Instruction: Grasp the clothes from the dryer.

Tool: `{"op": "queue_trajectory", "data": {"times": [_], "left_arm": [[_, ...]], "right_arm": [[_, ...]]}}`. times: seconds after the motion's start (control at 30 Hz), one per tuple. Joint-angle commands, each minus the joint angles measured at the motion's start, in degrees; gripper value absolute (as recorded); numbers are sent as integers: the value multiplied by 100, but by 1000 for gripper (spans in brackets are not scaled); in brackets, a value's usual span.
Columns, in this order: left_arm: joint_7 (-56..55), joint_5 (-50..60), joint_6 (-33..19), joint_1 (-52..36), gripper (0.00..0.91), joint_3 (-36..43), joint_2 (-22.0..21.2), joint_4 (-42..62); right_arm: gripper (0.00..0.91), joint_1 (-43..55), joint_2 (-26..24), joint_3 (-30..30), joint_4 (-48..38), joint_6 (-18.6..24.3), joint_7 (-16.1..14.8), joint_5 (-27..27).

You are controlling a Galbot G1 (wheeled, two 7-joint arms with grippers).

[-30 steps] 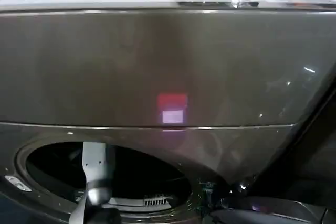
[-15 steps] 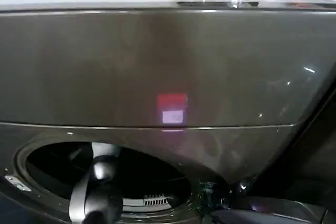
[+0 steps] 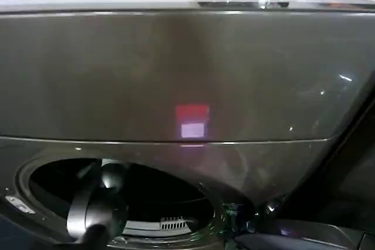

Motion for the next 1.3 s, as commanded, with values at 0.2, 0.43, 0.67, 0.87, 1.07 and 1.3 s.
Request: {"op": "queue_trajectory", "data": {"times": [0.2, 0.43, 0.67, 0.87, 1.07, 1.3], "left_arm": [[-183, -995, -234, -147, 907, 552, -29, 354], [-199, -1457, -124, -313, 907, 886, -52, 808], [-252, -1718, 67, -501, 907, 1204, -67, 1275], [-266, -1857, 406, -498, 907, 1431, -28, 1362], [-294, -1799, 548, -434, 907, 1463, 35, 1359], [-312, -1758, 584, -417, 907, 1466, 85, 1354]], "right_arm": [[907, 42, -14, -53, 12, 2, -22, -9], [907, 74, -25, -122, 78, -13, -40, -15], [907, 52, -35, -116, 93, -8, -64, -8], [907, 43, -21, -125, 90, 3, -72, -10], [907, 29, -40, -134, 92, 3, -76, -3], [907, -11, -54, -126, 93, 7, -78, 18]]}}
